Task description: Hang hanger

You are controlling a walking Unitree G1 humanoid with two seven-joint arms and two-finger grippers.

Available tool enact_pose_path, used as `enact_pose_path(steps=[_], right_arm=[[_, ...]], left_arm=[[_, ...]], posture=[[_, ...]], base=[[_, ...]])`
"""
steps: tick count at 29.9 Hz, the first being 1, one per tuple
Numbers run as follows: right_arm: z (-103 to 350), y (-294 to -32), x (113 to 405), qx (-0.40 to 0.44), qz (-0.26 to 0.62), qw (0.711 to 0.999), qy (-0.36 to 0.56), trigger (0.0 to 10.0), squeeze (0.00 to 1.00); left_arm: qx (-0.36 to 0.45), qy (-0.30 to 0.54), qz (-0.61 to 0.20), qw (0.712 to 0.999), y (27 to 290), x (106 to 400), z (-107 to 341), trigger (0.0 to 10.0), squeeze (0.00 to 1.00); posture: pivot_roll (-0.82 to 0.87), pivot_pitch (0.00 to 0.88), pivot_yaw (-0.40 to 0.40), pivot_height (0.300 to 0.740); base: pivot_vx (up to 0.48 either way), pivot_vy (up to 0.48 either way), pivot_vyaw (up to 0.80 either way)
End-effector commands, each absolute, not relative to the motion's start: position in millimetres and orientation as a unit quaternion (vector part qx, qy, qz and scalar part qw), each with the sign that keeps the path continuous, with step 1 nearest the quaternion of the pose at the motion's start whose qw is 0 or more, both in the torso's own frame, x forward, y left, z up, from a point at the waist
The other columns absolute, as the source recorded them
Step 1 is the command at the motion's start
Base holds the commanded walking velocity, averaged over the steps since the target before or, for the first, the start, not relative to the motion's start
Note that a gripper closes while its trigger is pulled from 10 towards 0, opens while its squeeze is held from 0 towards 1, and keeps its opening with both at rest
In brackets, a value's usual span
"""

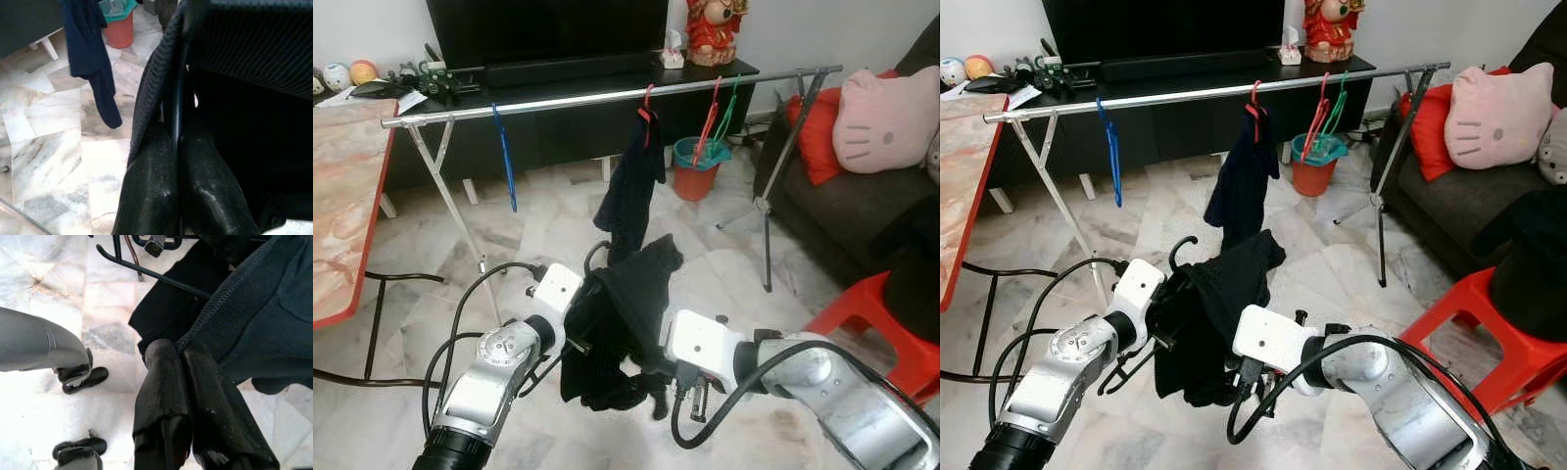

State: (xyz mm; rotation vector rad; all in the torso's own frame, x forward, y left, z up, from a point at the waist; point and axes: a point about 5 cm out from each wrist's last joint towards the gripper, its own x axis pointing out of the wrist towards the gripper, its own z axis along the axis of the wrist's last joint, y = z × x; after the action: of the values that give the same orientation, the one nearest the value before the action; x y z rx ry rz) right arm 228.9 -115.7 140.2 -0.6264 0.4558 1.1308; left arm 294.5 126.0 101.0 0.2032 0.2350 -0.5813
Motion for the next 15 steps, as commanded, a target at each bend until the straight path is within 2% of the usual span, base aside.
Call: enact_pose_path(steps=[1, 10, 15], right_arm=[[142, -115, 223, -0.293, 0.54, 0.76, 0.211, 10.0, 0.0], [135, -130, 226, -0.333, 0.523, 0.749, 0.234, 10.0, 0.0], [139, -130, 238, -0.335, 0.489, 0.775, 0.22, 10.0, 0.0]], left_arm=[[0.099, 0.089, -0.253, 0.958, 135, 302, 111, 10.0, 0.0], [0.099, 0.086, -0.248, 0.96, 136, 304, 112, 10.0, 0.0], [0.099, 0.083, -0.248, 0.96, 135, 305, 112, 10.0, 0.0]], posture=[[-0.03, 0.0, -0.021, 0.74], [-0.03, 0.0, -0.019, 0.74], [-0.03, 0.0, -0.019, 0.74]], base=[[0.0, 0.0, 0.0], [0.0, 0.0, 0.0], [0.0, 0.0, 0.0]])
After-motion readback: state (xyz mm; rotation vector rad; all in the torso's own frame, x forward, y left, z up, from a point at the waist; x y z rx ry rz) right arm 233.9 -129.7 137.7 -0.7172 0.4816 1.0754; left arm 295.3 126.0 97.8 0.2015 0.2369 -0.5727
